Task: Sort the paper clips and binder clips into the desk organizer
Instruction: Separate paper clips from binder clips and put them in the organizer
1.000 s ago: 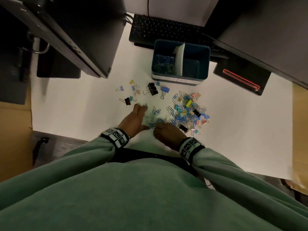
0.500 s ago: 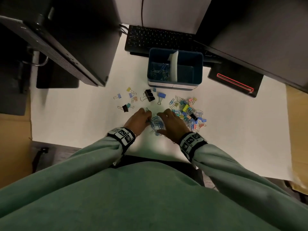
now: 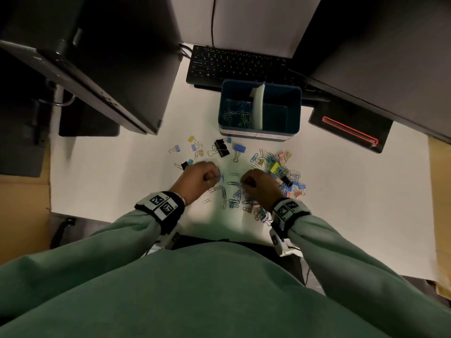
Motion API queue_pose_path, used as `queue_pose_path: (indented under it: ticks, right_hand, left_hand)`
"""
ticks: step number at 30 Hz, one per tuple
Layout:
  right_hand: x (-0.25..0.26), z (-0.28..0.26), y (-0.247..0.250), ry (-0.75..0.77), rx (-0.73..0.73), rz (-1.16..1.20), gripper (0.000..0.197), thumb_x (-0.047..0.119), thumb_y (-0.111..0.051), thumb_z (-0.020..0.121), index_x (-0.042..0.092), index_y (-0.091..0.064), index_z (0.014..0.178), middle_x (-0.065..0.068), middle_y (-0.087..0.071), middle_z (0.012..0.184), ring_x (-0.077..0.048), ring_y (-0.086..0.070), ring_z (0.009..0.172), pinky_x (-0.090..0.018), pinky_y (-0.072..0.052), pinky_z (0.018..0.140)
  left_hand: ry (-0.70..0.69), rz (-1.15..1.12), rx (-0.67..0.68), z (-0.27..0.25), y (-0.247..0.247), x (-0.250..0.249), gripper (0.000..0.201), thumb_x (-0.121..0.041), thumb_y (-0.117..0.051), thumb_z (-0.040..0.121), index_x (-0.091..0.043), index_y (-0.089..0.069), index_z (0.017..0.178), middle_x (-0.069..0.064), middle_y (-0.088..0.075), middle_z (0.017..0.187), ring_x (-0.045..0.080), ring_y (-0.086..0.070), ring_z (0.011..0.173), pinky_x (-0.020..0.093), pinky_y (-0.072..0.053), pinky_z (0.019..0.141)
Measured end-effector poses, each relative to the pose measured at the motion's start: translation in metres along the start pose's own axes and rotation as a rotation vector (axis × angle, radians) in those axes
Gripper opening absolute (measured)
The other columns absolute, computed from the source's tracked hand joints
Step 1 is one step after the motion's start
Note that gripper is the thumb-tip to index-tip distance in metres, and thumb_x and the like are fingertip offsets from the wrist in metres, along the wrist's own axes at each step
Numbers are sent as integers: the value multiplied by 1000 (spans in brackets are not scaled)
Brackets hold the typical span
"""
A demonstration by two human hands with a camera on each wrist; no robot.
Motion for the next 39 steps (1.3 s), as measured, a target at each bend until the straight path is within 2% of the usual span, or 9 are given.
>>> queue_pose_path:
  ticks: [4,9,15,21,25,27,30,36,39]
  right_hand:
    - [8,-7,40,-22,-97,280,10,20,-63,91,16,-66,100,5,-69,94,-6,-65,80,-19,-52,76]
    - [54,22,115,78,-383,446,9,13,-65,90,11,-66,98,3,-69,85,-10,-66,72,-16,-54,69]
    - [72,89,134,58,-372,190,16,9,-65,89,6,-67,104,-6,-68,96,-12,-61,82,-26,-55,81]
    - [65,35,120,229,-516,86,24,14,-51,96,14,-58,119,-4,-55,116,-13,-59,90,-25,-51,80]
    - [22,-1,60,72,-270,-129,36,23,-50,97,16,-52,132,-5,-51,135,-22,-54,117,-39,-48,99]
    - [6,-3,31,17,-112,-313,53,30,-49,98,12,-36,145,-11,-31,153,-30,-31,140,-42,-25,116]
    - [-4,-1,2,25,29,-583,71,43,-39,99,7,-8,152,-16,0,160,-32,0,148,-43,1,117]
    - [3,-16,-31,258,132,-717,69,39,-41,99,8,-10,152,-15,0,160,-30,-1,148,-48,4,117]
    - [4,-23,-22,305,55,-612,64,30,-52,95,9,-25,149,-14,-17,158,-29,-15,147,-49,-8,119]
  left_hand:
    - [23,-212,-175,31,36,-49,7,-17,-66,88,-15,-65,94,-1,-66,83,9,-61,70,16,-53,63]
    - [-38,-95,-196,78,57,-84,14,-17,-68,86,-12,-67,100,1,-68,87,6,-58,72,19,-50,72]
    - [32,275,-364,36,70,-23,20,-12,-53,91,-14,-69,103,10,-60,98,25,-57,88,30,-45,80]
    - [93,768,-171,3,15,30,48,-28,-58,88,-6,-50,130,25,-41,134,43,-45,113,48,-40,91]
    - [135,817,-130,9,6,35,57,-35,-52,93,-1,-42,137,26,-29,146,42,-37,125,50,-32,101]
    - [115,838,-123,9,3,35,57,-36,-53,92,-1,-44,135,25,-27,148,40,-35,127,50,-30,103]
    - [44,873,-107,-1,-7,29,56,-36,-53,89,1,-45,131,26,-25,150,40,-33,131,51,-28,106]
    - [-103,878,23,-25,-47,19,64,-34,-60,89,-3,-39,142,26,-17,154,42,-21,141,53,-14,115]
    - [-135,832,47,-26,-46,12,67,-32,-70,80,-7,-46,137,26,-27,151,43,-33,135,54,-26,110]
Point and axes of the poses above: each hand's wrist, its own z-axis towards the middle knuckle, its own y-axis out of the back of the hand, x = y × z, the point moved 7 cm from there along z, towards the middle knuckle
